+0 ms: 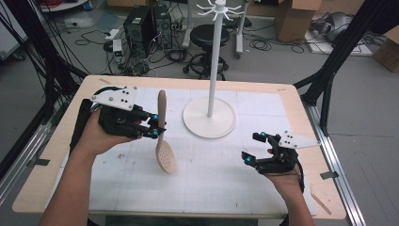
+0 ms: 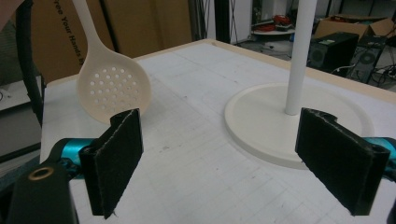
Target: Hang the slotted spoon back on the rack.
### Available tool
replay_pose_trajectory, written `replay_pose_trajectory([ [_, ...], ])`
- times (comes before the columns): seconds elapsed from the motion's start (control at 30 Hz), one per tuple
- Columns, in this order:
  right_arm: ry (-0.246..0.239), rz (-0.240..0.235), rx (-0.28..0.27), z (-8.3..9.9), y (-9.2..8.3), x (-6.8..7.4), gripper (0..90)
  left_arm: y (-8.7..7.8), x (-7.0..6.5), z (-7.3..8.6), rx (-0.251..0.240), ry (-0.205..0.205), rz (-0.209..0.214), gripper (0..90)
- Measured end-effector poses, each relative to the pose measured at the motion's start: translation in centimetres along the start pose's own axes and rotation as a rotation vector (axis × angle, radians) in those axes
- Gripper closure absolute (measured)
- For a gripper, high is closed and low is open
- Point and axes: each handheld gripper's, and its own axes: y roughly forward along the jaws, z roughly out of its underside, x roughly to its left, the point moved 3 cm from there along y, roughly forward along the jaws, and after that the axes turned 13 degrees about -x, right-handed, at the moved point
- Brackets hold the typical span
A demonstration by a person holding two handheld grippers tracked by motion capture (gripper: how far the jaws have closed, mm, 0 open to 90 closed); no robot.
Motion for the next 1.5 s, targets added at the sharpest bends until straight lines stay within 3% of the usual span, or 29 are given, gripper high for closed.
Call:
replay_pose_trajectory([
  [0.43,0.002,-0.012,-0.024,-1.3,0.1,-0.1,14.2,0.4,0.2,0.1,0.004,-0.008,0.012,75.2],
  [0.53,0.013,-0.038,-0.051,-2.2,0.4,0.0,14.2,0.7,0.2,0.1,0.006,-0.009,0.021,75.1],
  [0.73,-0.037,-0.087,-0.053,-4.7,1.8,0.9,14.2,1.6,0.1,-0.5,0.001,0.002,0.042,75.2],
  [0.9,-0.025,-0.181,-0.081,-6.9,3.2,1.5,14.2,2.5,0.0,-1.0,0.011,0.009,0.061,75.1],
  [1.03,-0.041,-0.22,-0.106,-8.8,3.8,2.0,14.2,2.9,0.0,-1.3,0.007,0.014,0.07,75.2],
  [1.17,-0.055,-0.266,-0.095,-10.2,4.6,2.6,14.2,3.3,0.0,-1.5,0.008,0.021,0.08,75.1],
  [1.5,-0.1,-0.329,-0.095,-12.5,7.0,4.4,14.3,4.5,-0.3,-2.6,0.008,0.04,0.088,75.1],
])
